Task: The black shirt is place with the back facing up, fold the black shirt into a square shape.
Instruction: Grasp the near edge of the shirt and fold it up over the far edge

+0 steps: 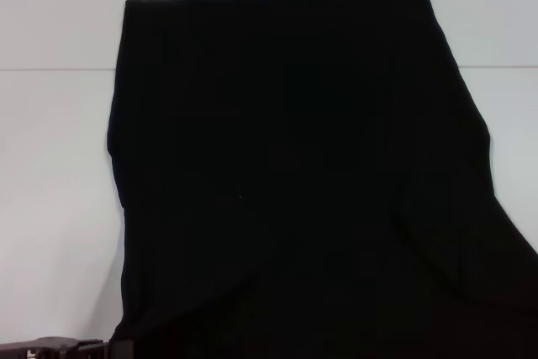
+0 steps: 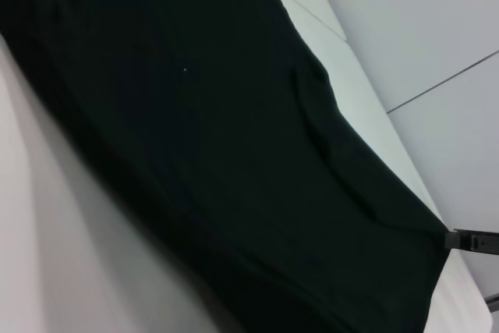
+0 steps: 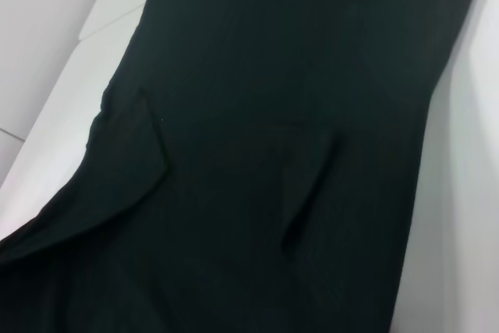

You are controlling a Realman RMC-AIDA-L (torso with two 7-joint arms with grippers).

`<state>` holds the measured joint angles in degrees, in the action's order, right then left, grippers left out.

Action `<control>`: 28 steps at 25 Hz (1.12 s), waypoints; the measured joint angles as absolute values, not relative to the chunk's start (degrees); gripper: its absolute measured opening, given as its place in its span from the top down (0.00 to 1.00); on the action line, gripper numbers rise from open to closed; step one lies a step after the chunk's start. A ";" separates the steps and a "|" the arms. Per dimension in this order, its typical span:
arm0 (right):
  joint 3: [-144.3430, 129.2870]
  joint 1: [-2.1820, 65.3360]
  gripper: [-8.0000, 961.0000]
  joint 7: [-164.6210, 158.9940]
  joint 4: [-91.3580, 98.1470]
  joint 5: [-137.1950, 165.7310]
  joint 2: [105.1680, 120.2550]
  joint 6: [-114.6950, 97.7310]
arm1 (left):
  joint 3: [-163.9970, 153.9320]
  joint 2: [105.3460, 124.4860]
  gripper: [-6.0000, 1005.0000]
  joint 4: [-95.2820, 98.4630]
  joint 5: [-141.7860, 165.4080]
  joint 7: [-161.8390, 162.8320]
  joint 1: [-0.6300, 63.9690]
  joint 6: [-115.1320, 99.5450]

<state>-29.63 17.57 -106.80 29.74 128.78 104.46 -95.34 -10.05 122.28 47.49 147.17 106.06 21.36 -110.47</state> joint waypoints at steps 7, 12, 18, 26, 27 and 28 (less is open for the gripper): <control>-28.36 19.04 0.89 -106.73 30.17 128.87 104.56 -96.14 | -9.28 121.35 0.94 46.37 145.95 107.04 24.22 -110.44; -27.07 22.48 0.88 -106.67 29.86 128.66 105.19 -94.97 | -9.37 119.36 0.94 45.05 145.12 109.50 28.37 -107.82; -26.19 28.15 0.87 -106.90 29.55 128.29 106.38 -91.43 | -9.41 117.03 0.94 42.27 144.90 111.05 33.58 -103.13; -26.38 34.02 0.86 -108.93 29.44 128.54 106.67 -83.71 | -9.99 114.79 0.94 37.96 144.26 113.75 39.17 -92.51; -26.50 34.59 0.86 -109.36 29.38 128.54 106.68 -82.39 | -9.86 114.54 0.94 37.54 144.20 113.78 39.68 -91.35; -26.68 35.26 0.86 -109.82 29.22 128.53 106.69 -81.11 | -9.81 114.27 0.94 37.05 144.16 113.83 40.29 -90.11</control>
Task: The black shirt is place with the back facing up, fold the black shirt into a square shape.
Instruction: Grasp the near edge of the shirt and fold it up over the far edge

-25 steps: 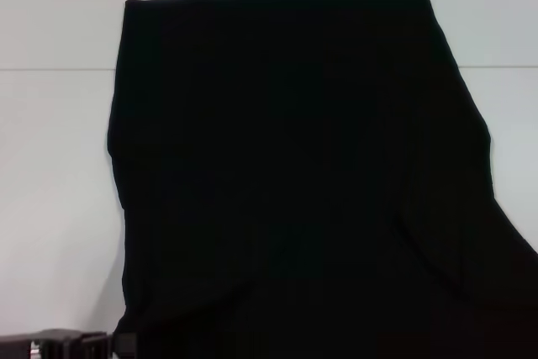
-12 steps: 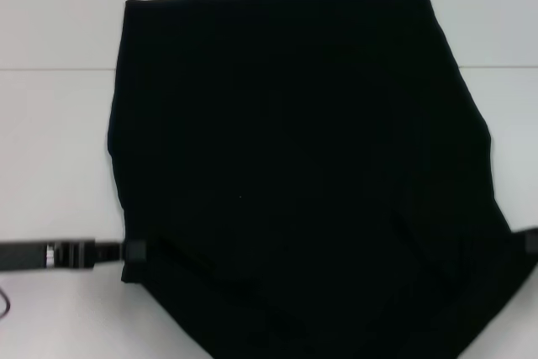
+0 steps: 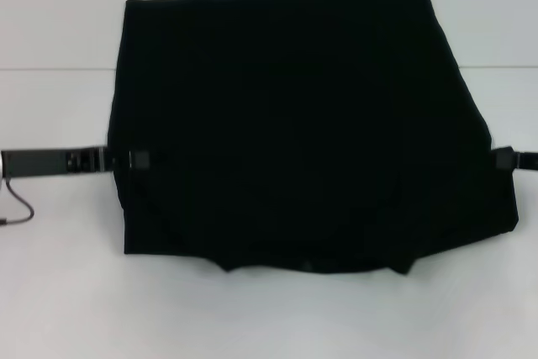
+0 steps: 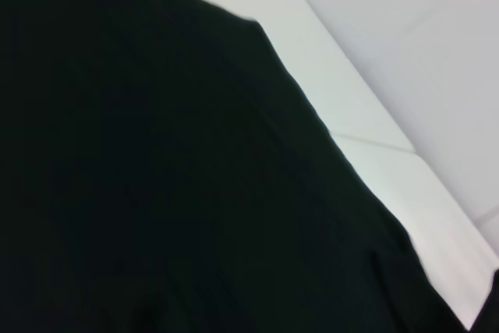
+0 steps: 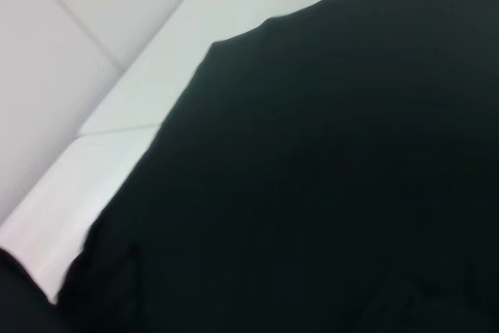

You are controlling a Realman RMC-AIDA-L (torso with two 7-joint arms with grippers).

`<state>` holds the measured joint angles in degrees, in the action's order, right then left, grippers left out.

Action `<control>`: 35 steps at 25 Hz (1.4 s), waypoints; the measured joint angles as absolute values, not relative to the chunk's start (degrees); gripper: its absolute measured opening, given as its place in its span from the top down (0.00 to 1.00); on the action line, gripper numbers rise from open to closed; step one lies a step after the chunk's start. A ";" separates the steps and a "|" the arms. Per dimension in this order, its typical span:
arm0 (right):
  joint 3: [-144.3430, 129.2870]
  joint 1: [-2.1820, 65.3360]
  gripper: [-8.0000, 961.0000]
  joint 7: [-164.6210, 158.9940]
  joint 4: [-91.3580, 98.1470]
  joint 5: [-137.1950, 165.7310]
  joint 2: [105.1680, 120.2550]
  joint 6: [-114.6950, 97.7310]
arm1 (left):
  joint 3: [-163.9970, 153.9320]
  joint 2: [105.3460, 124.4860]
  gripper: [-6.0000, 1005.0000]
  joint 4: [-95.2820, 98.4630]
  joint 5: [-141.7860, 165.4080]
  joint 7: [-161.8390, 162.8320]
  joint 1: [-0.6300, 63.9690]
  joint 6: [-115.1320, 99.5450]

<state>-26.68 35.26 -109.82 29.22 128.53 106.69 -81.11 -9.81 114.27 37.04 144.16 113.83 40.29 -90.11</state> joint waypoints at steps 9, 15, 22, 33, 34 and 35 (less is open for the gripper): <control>-28.57 42.56 0.85 -111.29 25.70 128.57 107.56 -66.10 | -10.28 113.05 0.94 32.68 144.13 114.40 46.30 -75.37; -31.01 47.33 0.84 -112.49 23.09 128.59 108.00 -56.40 | -11.72 112.50 0.94 30.02 144.12 113.83 49.41 -65.18; -33.74 50.87 0.84 -114.76 22.98 128.52 108.10 -50.22 | -15.18 112.19 0.94 27.82 144.08 113.81 52.56 -56.80; -33.90 52.83 0.82 -115.86 23.12 128.33 107.54 -45.10 | -15.39 111.86 0.94 26.44 143.61 113.00 54.16 -50.63; -33.98 52.87 0.82 -115.82 22.97 128.39 107.62 -44.49 | -15.39 111.87 0.94 26.09 143.46 112.62 54.28 -49.91; -34.04 52.93 0.82 -115.78 22.93 128.45 107.70 -43.97 | -15.38 111.90 0.94 25.79 143.36 112.29 54.42 -49.16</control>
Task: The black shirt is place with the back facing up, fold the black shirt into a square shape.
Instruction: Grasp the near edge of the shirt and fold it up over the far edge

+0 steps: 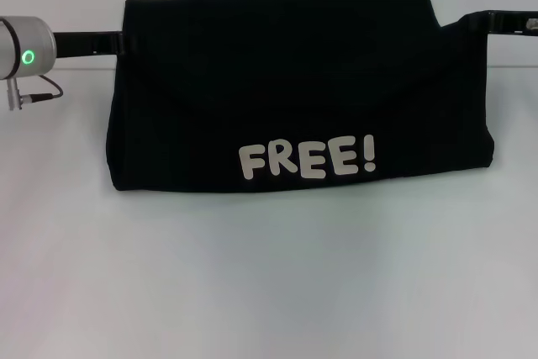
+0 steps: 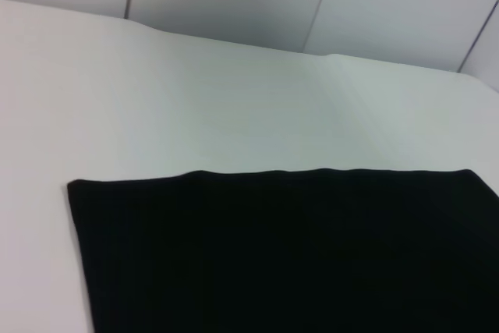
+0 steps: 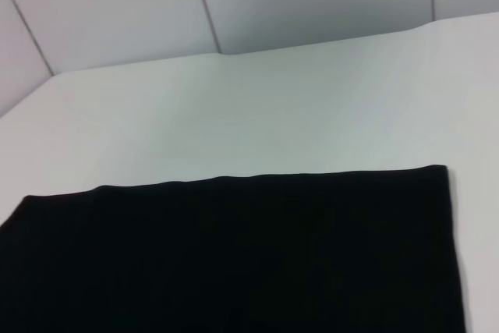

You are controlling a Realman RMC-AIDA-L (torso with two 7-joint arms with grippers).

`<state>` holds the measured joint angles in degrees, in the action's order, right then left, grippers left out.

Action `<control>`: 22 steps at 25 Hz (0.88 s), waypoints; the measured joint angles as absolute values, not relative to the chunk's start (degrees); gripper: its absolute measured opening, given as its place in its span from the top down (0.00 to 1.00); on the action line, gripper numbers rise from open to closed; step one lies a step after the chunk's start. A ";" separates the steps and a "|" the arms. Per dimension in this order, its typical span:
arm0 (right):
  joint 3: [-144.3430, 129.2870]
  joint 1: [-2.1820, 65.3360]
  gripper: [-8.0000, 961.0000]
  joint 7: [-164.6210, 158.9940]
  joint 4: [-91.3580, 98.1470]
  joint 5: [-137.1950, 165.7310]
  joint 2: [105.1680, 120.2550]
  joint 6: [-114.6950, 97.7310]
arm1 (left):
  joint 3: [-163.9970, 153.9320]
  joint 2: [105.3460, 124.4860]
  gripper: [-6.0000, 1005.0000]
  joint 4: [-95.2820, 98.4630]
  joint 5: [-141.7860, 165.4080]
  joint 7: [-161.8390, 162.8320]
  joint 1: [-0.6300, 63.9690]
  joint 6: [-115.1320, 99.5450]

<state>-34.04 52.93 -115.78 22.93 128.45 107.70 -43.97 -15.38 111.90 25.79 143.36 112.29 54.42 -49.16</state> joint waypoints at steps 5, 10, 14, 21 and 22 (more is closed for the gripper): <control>-34.16 53.05 0.81 -115.49 22.47 128.44 108.06 -42.14 | -15.46 112.19 0.93 24.92 143.26 111.45 55.08 -47.12; -34.21 53.07 0.81 -114.89 20.76 128.39 108.39 -40.08 | -16.34 112.76 0.91 23.15 143.00 110.39 55.26 -44.31; -34.29 53.07 0.80 -113.17 19.39 128.25 109.36 -38.54 | -16.63 113.63 0.89 22.02 142.72 109.11 55.05 -42.79; -34.08 52.56 0.80 -112.87 19.66 128.27 110.69 -38.26 | -16.58 114.19 0.86 22.12 142.68 109.43 54.51 -42.69; -34.16 52.53 0.79 -112.94 19.59 128.34 110.70 -38.36 | -16.57 114.28 0.86 22.22 142.66 109.80 54.50 -42.72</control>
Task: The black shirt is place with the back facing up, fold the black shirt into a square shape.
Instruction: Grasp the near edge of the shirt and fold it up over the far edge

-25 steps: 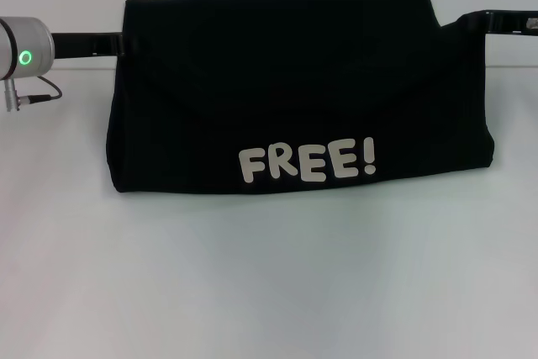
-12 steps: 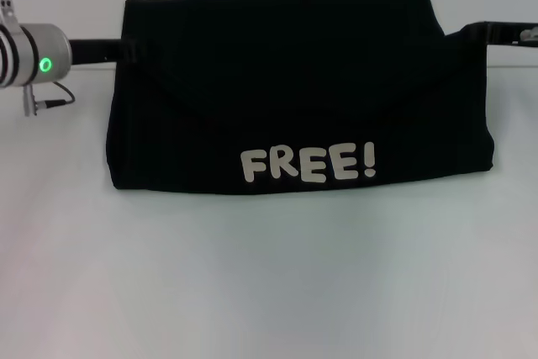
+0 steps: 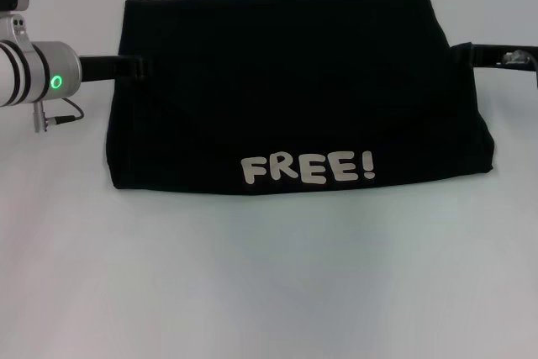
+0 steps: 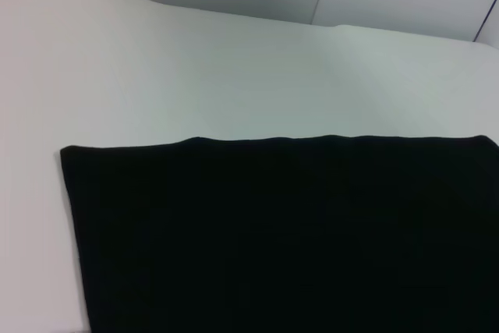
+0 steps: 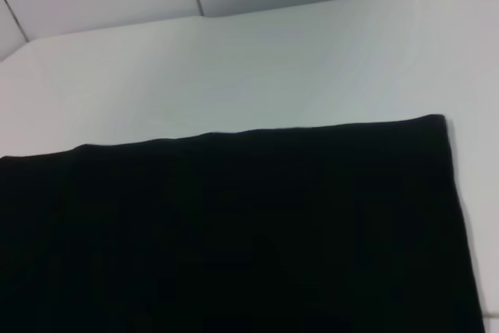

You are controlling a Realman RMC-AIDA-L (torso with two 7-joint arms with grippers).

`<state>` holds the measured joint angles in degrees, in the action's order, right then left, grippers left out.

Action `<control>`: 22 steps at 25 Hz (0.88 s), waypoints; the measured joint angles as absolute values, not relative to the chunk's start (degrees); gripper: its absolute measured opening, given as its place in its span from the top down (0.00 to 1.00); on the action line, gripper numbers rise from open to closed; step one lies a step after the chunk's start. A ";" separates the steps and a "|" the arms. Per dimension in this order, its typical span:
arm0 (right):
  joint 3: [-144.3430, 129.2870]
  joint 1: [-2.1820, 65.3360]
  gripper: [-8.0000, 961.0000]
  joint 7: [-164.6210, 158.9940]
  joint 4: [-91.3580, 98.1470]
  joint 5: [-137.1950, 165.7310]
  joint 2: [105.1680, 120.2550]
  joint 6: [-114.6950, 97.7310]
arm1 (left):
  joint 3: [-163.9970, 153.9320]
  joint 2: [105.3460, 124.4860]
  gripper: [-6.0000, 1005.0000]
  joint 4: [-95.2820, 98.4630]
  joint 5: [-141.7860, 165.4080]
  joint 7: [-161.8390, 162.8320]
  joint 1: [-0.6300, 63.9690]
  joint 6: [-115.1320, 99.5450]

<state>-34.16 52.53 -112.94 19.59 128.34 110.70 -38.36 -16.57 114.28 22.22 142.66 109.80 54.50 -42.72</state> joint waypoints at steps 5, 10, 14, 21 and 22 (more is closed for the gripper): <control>-34.20 52.01 0.79 -113.16 19.78 128.28 110.77 -39.09 | -18.04 115.23 0.84 23.24 142.65 109.25 54.42 -42.79; -34.04 51.28 0.78 -113.26 22.41 128.19 111.57 -38.63 | -18.98 116.42 0.82 25.92 142.62 109.66 53.90 -41.18; -33.61 50.12 0.65 -113.28 27.04 127.88 113.22 -38.72 | -18.82 116.76 0.67 28.02 142.61 110.19 53.47 -40.31; -33.48 47.35 0.32 -113.29 32.88 123.60 113.36 -46.77 | -19.05 117.52 0.30 37.28 140.17 114.45 50.17 -53.09; -33.47 46.75 0.30 -113.29 33.49 122.51 113.07 -49.23 | -19.14 117.77 0.28 39.12 138.79 114.12 49.29 -57.32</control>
